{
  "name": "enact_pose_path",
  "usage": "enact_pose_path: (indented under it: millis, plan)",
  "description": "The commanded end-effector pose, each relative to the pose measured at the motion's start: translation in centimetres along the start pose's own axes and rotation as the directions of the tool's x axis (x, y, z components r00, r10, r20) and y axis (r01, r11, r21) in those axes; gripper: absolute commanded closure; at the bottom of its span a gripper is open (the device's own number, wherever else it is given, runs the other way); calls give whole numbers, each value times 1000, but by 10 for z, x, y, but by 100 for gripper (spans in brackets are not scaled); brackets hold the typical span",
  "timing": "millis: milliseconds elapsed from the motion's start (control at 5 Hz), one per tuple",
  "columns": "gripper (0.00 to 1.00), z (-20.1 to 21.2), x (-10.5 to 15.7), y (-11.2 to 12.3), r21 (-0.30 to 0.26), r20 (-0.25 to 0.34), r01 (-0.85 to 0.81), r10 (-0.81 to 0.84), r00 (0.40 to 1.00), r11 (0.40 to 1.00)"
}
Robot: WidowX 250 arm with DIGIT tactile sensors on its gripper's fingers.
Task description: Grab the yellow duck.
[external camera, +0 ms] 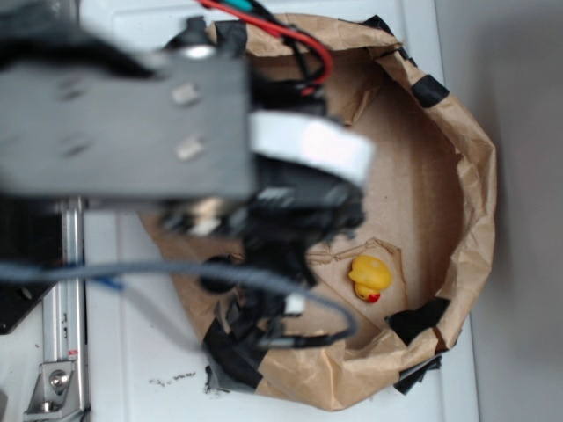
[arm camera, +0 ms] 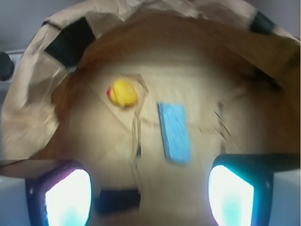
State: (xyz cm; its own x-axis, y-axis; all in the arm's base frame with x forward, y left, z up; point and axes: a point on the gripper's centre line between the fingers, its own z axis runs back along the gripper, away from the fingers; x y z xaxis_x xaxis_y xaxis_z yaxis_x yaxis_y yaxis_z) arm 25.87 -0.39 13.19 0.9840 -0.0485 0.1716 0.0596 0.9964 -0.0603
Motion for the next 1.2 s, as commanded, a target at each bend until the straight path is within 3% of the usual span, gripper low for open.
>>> enact_pose_path:
  millis: [0,200,400,600,1000]
  plan:
    - [0,-21,52,24,-46,99,-43,47,994,998]
    - [0,-60,64,21,-27,36,3,-2,999,1000]
    - [0,-80,64,4,31,-26,89,-88,996,996]
    - [0,-73,55,-13,-26,-23,183,-184,983,983]
    - [0,-57,48,-15,-61,40,177,-175,984,982]
